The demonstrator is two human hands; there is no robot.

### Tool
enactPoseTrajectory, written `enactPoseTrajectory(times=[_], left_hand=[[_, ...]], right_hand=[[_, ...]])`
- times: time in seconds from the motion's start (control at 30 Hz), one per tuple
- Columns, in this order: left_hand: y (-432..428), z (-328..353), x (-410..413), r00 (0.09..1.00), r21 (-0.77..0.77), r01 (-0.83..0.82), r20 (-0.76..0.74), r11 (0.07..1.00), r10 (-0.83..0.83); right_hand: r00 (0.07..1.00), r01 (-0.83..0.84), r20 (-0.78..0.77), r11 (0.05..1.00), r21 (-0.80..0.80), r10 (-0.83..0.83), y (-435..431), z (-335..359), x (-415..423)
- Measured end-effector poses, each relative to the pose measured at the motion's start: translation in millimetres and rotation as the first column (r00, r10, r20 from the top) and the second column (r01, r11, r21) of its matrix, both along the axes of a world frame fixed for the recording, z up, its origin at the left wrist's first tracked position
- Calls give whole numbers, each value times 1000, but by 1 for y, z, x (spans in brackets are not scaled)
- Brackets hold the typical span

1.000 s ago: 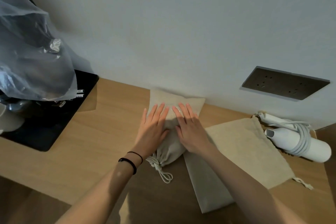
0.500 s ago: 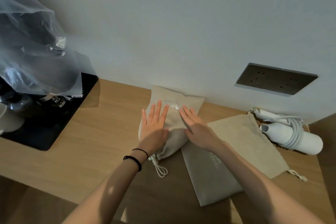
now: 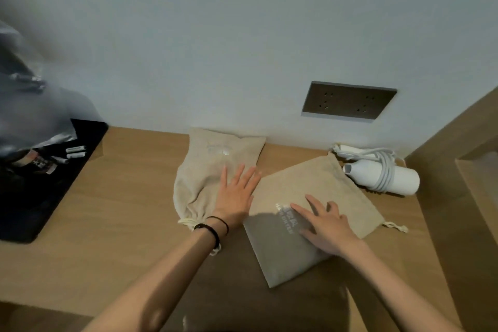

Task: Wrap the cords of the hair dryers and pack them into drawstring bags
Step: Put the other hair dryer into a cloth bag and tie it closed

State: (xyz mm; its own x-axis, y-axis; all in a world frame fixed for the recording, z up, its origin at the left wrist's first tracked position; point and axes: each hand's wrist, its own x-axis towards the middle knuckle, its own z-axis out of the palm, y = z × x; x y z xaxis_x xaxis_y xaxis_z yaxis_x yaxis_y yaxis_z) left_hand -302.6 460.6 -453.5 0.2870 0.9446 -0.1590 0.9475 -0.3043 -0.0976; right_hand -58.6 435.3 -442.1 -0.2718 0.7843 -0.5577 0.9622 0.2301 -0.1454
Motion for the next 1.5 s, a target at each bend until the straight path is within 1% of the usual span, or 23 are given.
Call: enactPoseTrajectory(times=[0.1,0.23,0.3,0.37,0.43,0.5,0.6,0.63,0.7,0.73,0.77,0.83,0.9,0.97,1.1,1.2,1.27,1.4,1.5], left_hand=[[4,2,-7,995,-16,-30,-95,999,28],[8,7,-5,991,-37,-97,-98,995,93],[12,10,-8,988,-69,-121,-100,990,114],[14,9,-13,987,-79,-138,-100,987,129],[13,10,-16,987,-84,-142,-92,986,134],[11,14,-15,988,-88,-150,-47,985,146],[1,18,-6,988,-98,-107,100,989,117],[-4,19,-1,984,-97,-80,151,992,94],[-16,17,11,978,-92,-11,207,996,30],[-22,15,17,975,-96,29,224,995,-7],[-27,11,23,969,-120,69,246,990,-38],[-37,2,32,958,-219,129,280,967,-64],[-45,-8,35,960,-291,138,275,947,-55],[-50,-12,36,958,-310,111,286,944,-19],[-51,-8,35,946,-356,38,315,934,81],[-50,-5,30,946,-383,-23,290,923,144],[-51,-4,23,950,-370,-68,258,926,173],[-50,0,10,972,-318,-103,170,942,164],[-42,11,13,975,-336,-100,157,936,161]], right_hand=[[999,35,7,998,54,-36,-11,3,0],[997,80,6,991,110,-81,-22,1,-4],[992,119,-49,989,85,-115,-24,2,-9],[982,155,-116,988,20,-152,-27,2,-17],[973,167,-160,986,-4,-166,-32,0,-26],[963,184,-205,983,20,-176,-35,-3,-32],[938,226,-289,970,91,-191,-34,1,-28],[943,221,-286,964,147,-173,-33,3,-24],[955,218,-256,943,252,-152,-34,6,-14],[958,230,-232,937,264,-170,-35,7,-9],[959,250,-198,936,246,-204,-37,8,-5],[961,272,-103,947,173,-257,-42,7,4],[971,238,-51,964,119,-234,-47,4,11],[977,205,-76,973,104,-198,-50,-1,14],[975,191,-133,978,81,-179,-47,-6,16],[974,169,-166,984,59,-158,-36,-6,9],[975,149,-174,987,66,-136,-29,-5,-1],[975,150,-163,989,5,-147,-19,-3,-20],[981,109,-160,994,-10,-109,-14,-1,-17]])
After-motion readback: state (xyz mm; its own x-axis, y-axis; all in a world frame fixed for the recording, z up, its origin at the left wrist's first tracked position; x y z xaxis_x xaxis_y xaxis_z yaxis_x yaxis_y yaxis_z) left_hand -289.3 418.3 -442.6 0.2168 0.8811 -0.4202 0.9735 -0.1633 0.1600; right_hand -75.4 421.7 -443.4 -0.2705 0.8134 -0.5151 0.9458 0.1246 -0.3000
